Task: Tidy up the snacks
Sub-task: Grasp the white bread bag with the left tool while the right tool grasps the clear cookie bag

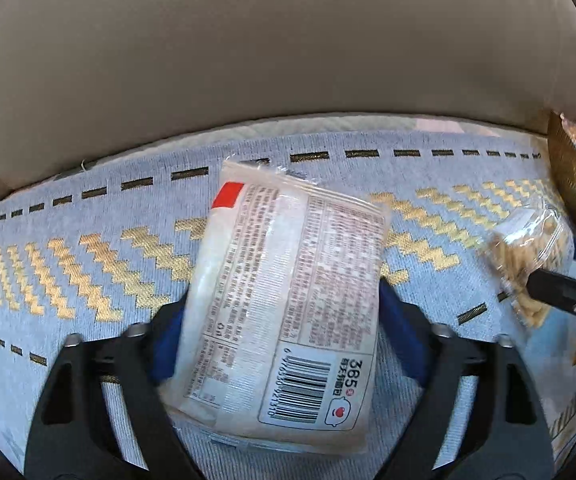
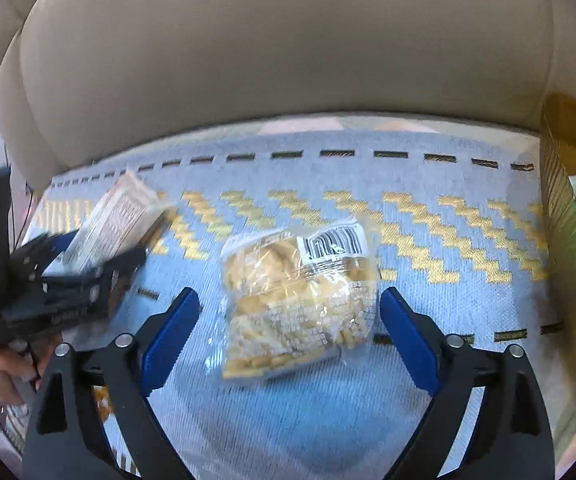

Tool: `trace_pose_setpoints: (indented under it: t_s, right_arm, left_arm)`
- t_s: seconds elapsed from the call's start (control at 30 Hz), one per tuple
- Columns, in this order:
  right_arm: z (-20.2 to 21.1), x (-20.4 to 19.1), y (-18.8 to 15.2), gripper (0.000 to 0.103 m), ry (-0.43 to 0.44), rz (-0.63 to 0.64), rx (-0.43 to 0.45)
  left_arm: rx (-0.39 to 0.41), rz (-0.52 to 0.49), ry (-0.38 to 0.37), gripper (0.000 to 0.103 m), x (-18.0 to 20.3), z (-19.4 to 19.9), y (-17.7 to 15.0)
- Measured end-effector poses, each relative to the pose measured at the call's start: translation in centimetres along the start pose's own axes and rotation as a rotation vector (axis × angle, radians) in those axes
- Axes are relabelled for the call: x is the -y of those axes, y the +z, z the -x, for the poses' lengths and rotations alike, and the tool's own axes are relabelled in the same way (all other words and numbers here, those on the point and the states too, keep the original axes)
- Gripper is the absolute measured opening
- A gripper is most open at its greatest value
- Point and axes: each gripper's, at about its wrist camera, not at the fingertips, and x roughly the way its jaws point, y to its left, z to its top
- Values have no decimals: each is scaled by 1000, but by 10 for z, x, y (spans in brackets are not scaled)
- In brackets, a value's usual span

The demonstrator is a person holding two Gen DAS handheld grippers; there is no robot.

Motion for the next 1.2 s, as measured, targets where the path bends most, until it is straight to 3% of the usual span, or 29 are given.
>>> trace_pose_setpoints:
  t_s: [0.07,0.23,0.63,1.2]
  right_arm:
    - [-10,-3,-1,96,-23,16,6]
    - [-31,-29,-10,98,-154,143,45]
    - [-15,-9,-16,98,-135,124,53]
    - [-21,-15,-14,98,-134,126,52]
  left_arm:
    - [-6,-11,40,100,0,-7,-18]
    - [16,-3,17,100,-7,-16,-30]
    - [47,-2,28,100,1,-20,-39]
    - [44,-2,26,100,2,-21,-40]
